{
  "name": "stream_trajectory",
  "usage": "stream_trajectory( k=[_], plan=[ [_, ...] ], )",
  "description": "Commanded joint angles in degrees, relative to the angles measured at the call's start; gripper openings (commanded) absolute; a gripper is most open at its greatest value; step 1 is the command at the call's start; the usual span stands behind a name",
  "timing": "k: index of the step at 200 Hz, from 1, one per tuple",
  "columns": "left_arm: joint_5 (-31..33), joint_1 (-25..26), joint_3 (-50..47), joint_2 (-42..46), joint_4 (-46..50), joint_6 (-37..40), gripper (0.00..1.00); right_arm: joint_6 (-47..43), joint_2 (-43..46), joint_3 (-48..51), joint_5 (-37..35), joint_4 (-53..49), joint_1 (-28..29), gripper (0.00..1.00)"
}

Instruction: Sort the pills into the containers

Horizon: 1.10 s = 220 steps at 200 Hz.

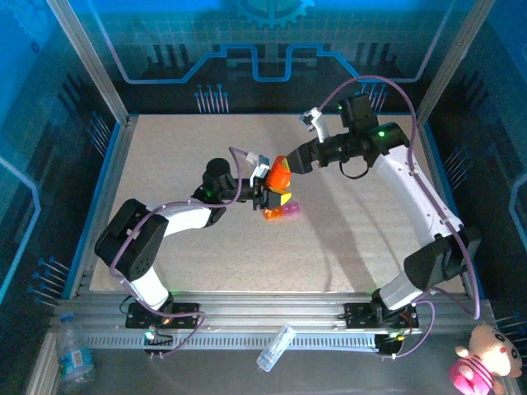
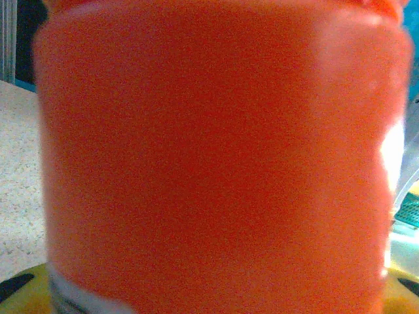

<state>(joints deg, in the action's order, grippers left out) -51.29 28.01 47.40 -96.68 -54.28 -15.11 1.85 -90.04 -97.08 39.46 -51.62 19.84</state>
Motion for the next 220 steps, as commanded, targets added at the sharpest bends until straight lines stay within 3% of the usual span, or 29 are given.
stream_trajectory(
  k=[1,75,129,176,205,220],
  plan=[
    [-1.84,0.36,0.86,1.30,-1.80,-0.84,0.00,-1.81,-1.35,-2.72,0.86,-2.65,0.78,0.86],
    [-2.50,0.41,2.22,0.44,-1.64,-1.15,0.00,-1.96,-4.34,-3.38,2.19,-2.53,1.31,0.79],
    [-2.49,0.47,2.30,0.60,-1.52,-1.33,0.00,-1.75,-4.82,-2.64,3.48,-2.15,1.59,0.56],
    [-2.41,0.44,2.59,0.88,-1.05,-1.57,0.00,1.71,-2.63,2.46,3.18,1.38,1.87,0.46],
    [-2.24,0.46,2.74,0.75,-1.18,-1.85,0.00,9.16,0.16,8.37,-1.42,6.86,3.63,0.43],
    [-2.15,0.46,2.96,0.64,-1.33,-1.86,0.00,15.63,2.10,11.29,-9.49,9.42,5.82,0.43]
  ],
)
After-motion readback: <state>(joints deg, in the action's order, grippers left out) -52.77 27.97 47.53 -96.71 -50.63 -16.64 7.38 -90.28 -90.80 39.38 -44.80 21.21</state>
